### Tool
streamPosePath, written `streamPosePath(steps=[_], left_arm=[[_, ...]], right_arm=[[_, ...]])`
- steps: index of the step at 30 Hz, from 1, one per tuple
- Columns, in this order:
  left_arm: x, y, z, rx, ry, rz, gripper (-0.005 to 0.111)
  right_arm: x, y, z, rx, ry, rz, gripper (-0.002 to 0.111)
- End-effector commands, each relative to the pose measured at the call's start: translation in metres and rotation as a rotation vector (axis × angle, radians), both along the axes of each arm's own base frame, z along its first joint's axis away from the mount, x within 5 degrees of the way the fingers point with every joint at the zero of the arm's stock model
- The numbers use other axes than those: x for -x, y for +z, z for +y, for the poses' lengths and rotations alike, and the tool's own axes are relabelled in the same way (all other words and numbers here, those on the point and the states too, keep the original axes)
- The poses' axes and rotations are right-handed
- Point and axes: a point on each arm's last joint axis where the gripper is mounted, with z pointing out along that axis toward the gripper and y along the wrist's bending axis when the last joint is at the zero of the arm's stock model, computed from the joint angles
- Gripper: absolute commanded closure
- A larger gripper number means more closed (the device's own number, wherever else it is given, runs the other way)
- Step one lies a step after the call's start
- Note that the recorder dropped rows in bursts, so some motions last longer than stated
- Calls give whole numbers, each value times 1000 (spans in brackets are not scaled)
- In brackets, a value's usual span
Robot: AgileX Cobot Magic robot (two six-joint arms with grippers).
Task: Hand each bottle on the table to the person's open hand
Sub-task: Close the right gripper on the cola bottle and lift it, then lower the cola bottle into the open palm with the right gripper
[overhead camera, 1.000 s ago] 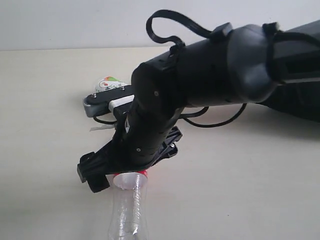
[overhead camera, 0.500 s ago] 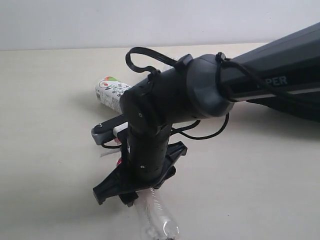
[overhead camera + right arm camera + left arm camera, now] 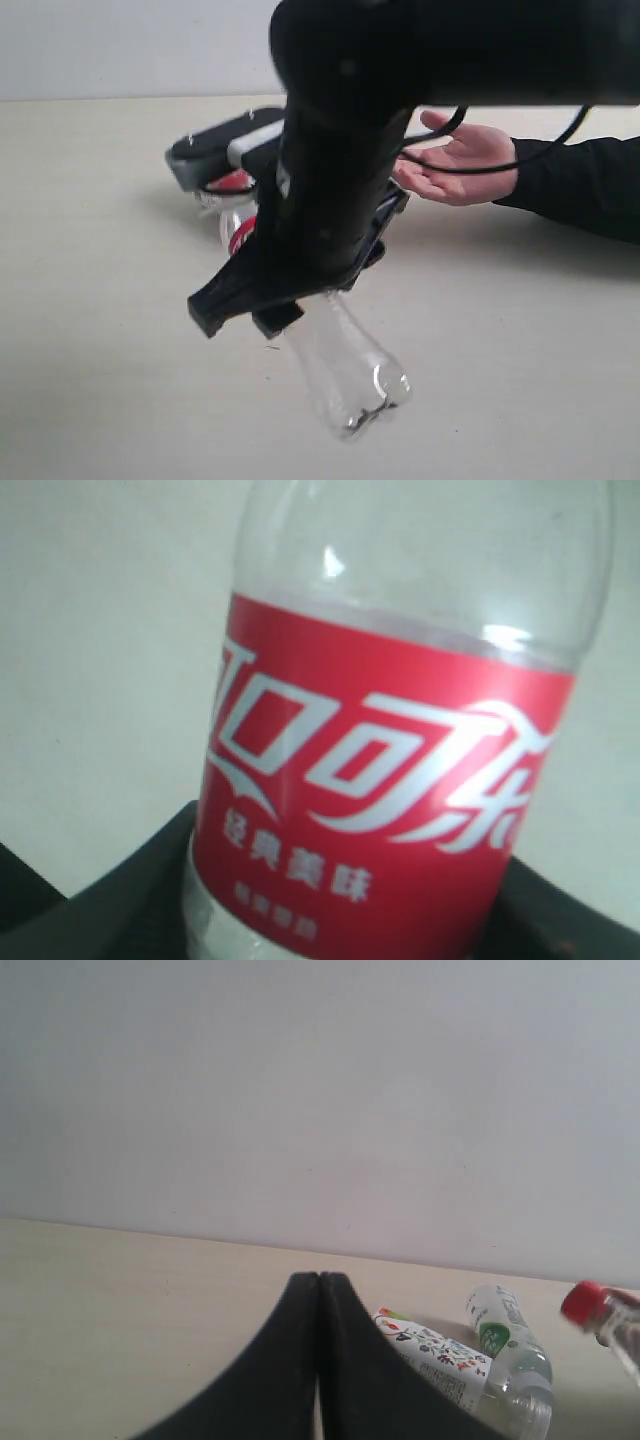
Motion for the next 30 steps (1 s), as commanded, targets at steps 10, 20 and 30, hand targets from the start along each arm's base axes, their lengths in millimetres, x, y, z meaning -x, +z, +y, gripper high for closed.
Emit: streamPosePath(steps=[10,20,30], left_arm=[[0,1,0,2,-6,-8,107],[0,1,0,2,-6,-8,107],[0,1,0,2,-6,-8,107]], right_arm=[[-50,73,-130,-9,-379,-111,108],[-112,31,-153,58,-458,-7,108],[-159,-2,-134,103,-446,55,108]])
